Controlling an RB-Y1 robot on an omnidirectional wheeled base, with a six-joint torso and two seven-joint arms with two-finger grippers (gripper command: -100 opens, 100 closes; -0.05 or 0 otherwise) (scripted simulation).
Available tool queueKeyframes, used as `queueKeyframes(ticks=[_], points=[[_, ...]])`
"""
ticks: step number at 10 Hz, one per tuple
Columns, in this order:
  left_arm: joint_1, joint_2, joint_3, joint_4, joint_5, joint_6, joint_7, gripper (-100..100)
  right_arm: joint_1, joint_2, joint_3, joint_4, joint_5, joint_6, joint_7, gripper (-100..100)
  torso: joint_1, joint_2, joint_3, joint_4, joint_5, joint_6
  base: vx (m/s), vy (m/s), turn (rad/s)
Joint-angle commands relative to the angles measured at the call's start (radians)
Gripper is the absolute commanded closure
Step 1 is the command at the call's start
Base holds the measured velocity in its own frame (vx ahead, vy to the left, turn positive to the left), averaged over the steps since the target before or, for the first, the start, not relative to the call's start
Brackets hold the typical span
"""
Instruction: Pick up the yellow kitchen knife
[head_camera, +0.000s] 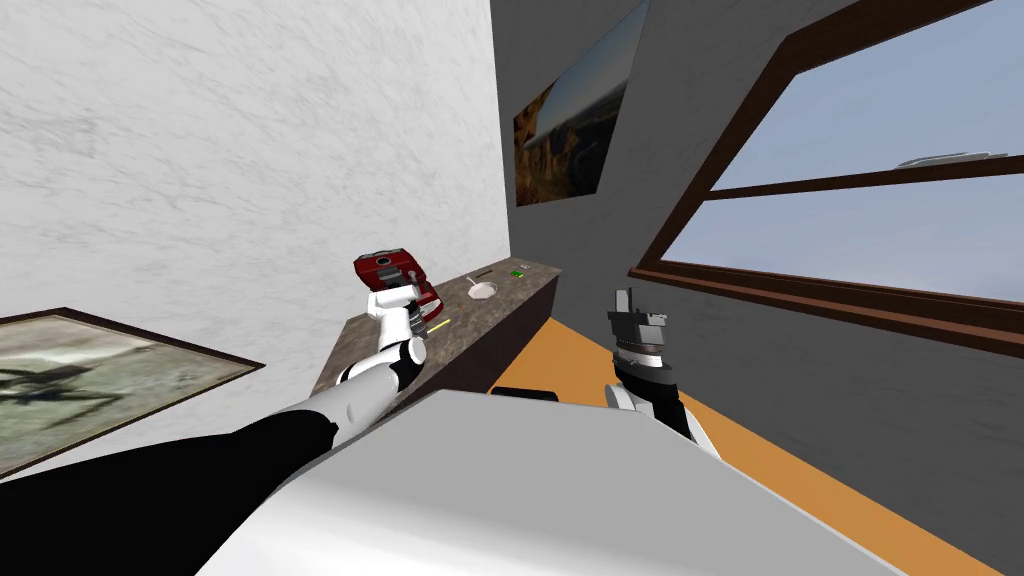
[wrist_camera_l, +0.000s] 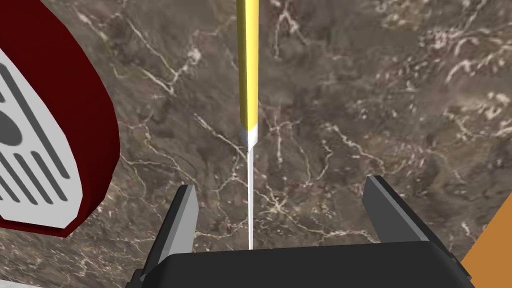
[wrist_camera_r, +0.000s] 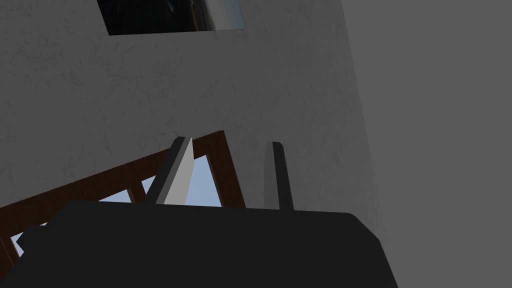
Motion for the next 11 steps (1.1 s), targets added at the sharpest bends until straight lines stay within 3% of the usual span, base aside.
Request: queueKeyframes(ticks=[1, 3, 4, 5, 6, 8, 9, 10, 11], points=[[0.005, 0.001, 0.007, 0.031, -0.007, 0.002, -0.009, -100, 0.000, 0.000, 0.000, 0.000, 0.000, 0.000, 0.000, 0, 0.000, 0.000, 0.000, 0.000, 0.000, 0.000, 0.030, 0.110, -0.049], [0.018, -0.001, 0.022, 0.081, -0.024, 0.012, -0.025, -100, 0.000, 0.000, 0.000, 0.000, 0.000, 0.000, 0.000, 0, -0.003, 0.001, 0.001, 0.000, -0.001, 0.000, 0.031, 0.124, -0.059], [0.008, 0.001, 0.015, 0.068, -0.020, 0.007, -0.017, -100, 0.000, 0.000, 0.000, 0.000, 0.000, 0.000, 0.000, 0, -0.001, 0.001, 0.000, 0.000, 0.000, 0.000, 0.019, 0.070, -0.021], [0.009, 0.001, 0.016, 0.069, -0.021, 0.011, -0.019, 0, 0.000, 0.000, 0.000, 0.000, 0.000, 0.000, 0.000, 0, -0.005, 0.001, 0.001, 0.000, -0.001, 0.000, 0.003, 0.013, 0.002], [0.017, -0.006, 0.011, 0.083, -0.017, -0.020, -0.015, -100, 0.000, 0.000, 0.000, 0.000, 0.000, 0.000, 0.000, 0, -0.009, 0.002, 0.001, 0.001, -0.002, 0.000, 0.003, 0.003, 0.031], [0.026, -0.014, 0.006, 0.096, -0.013, -0.050, -0.012, -100, 0.000, 0.000, 0.000, 0.000, 0.000, 0.000, 0.000, 0, -0.011, 0.003, 0.002, 0.001, -0.002, 0.000, 0.001, -0.009, 0.026], [0.019, -0.008, 0.007, 0.099, -0.015, -0.040, -0.013, -100, 0.000, 0.000, 0.000, 0.000, 0.000, 0.000, 0.000, 0, -0.011, 0.003, 0.002, 0.001, -0.003, 0.000, 0.001, -0.005, 0.004], [0.019, -0.008, 0.007, 0.102, -0.015, -0.044, -0.012, 100, 0.000, 0.000, 0.000, 0.000, 0.000, 0.000, 0.000, 0, -0.011, 0.003, 0.002, 0.001, -0.003, 0.000, 0.000, 0.000, 0.000], [0.019, -0.008, 0.007, 0.101, -0.015, -0.044, -0.012, 100, 0.000, 0.000, 0.000, 0.000, 0.000, 0.000, 0.000, 0, -0.011, 0.003, 0.002, 0.001, -0.003, 0.000, 0.000, 0.000, 0.000]])
